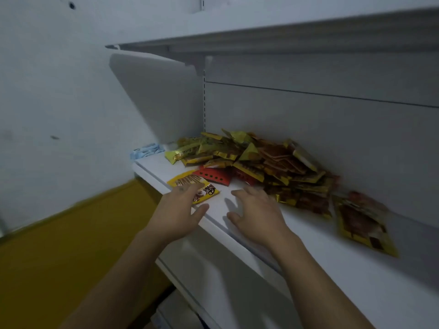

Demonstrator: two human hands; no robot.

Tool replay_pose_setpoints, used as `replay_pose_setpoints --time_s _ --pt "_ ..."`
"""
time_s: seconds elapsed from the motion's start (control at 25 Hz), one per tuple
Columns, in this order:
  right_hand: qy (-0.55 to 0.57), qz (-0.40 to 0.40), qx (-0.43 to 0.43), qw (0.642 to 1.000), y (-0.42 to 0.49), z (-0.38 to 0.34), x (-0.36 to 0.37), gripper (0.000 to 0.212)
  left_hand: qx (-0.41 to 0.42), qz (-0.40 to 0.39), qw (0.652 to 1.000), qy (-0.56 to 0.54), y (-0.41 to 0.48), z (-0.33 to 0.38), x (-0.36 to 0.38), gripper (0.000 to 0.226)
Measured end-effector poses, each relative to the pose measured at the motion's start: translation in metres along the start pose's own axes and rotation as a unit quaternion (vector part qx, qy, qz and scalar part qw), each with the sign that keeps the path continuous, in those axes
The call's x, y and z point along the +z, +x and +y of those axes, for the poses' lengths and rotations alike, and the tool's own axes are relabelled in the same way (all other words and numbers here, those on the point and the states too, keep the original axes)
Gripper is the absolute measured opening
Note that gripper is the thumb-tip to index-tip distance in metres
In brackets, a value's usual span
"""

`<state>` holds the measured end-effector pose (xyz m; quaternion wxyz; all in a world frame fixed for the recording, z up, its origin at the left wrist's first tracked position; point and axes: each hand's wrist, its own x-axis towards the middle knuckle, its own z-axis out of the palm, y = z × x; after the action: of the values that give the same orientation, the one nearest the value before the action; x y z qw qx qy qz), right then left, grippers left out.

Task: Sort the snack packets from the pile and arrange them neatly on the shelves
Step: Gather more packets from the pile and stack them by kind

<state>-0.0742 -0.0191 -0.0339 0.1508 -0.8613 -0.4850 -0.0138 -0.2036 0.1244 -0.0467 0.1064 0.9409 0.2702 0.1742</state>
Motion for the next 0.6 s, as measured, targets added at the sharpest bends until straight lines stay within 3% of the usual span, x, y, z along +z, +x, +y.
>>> replay_pose_setpoints --time_s 0.24,0.4,0.6 --pt "-0.049 -0.007 0.043 0.998 0.066 -0.008 0.004 0.056 0.011 -0.033 0.999 -0.034 0.062 -0.052 0.009 0.052" --pt "-0.038 -0.002 0.043 0.998 0.093 -0.005 0.005 0.052 0.078 -0.082 0.993 0.031 0.075 -0.059 0.014 0.072" --pt "-0.006 0.058 0.072 0.996 0.085 0.025 0.005 0.042 0.177 -0.182 0.967 0.003 0.081 -0.03 0.013 0.043"
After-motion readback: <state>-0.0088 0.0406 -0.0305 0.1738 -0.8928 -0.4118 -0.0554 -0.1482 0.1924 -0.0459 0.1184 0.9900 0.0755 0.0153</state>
